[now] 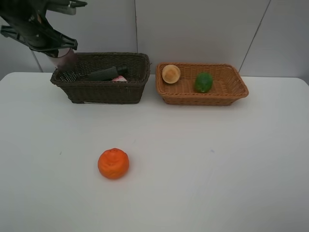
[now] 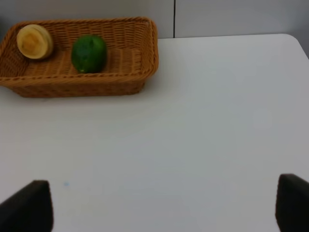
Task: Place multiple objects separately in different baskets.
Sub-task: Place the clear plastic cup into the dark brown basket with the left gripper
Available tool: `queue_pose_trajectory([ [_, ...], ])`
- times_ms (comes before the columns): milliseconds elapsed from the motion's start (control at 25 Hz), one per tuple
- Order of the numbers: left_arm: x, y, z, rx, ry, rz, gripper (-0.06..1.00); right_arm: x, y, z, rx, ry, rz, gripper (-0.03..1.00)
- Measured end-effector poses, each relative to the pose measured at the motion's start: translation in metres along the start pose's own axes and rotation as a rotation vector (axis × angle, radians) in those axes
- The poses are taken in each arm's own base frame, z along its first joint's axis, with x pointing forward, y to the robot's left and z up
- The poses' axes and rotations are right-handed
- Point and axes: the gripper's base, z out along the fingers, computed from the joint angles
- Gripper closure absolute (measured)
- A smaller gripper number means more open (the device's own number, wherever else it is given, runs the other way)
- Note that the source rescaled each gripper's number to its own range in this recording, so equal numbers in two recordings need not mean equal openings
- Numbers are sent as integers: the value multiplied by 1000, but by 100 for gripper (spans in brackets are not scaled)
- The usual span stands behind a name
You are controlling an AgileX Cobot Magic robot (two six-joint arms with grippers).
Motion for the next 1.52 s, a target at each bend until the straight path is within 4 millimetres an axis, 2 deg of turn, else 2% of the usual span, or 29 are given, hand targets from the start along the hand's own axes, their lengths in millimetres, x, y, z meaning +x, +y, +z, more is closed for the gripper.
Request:
queue_pose_trajectory([
  [200,12,-5,35,25,2,34,94,0,0,0,0,0,0,-3],
  [360,20,-9,54,49,-4,42,94,0,0,0,0,0,0,-3],
  [640,27,-9,68,59,3,44,93,0,0,0,0,0,0,-3],
  [720,27,-8,68,57,5,43,84,0,0,0,0,0,0,-3],
  [800,28,-8,68,54,10,45,61,0,0,0,0,0,0,-3],
  [920,27,-8,68,54,12,41,19,0,0,0,1,0,0,-3],
  [960,27,-8,67,52,15,41,8,0,0,0,1,0,0,-3],
  [1000,28,-7,67,46,24,41,2,0,0,0,1,0,0,-3],
  [1080,28,-6,65,36,37,39,-3,0,0,0,1,0,0,-3],
  [1200,22,-4,52,28,35,19,-5,0,0,0,1,0,0,-3],
  [1360,9,-10,21,38,24,49,-5,0,0,0,1,0,0,-3],
  [1520,5,-23,-7,74,56,152,-5,0,0,0,1,0,0,-3],
])
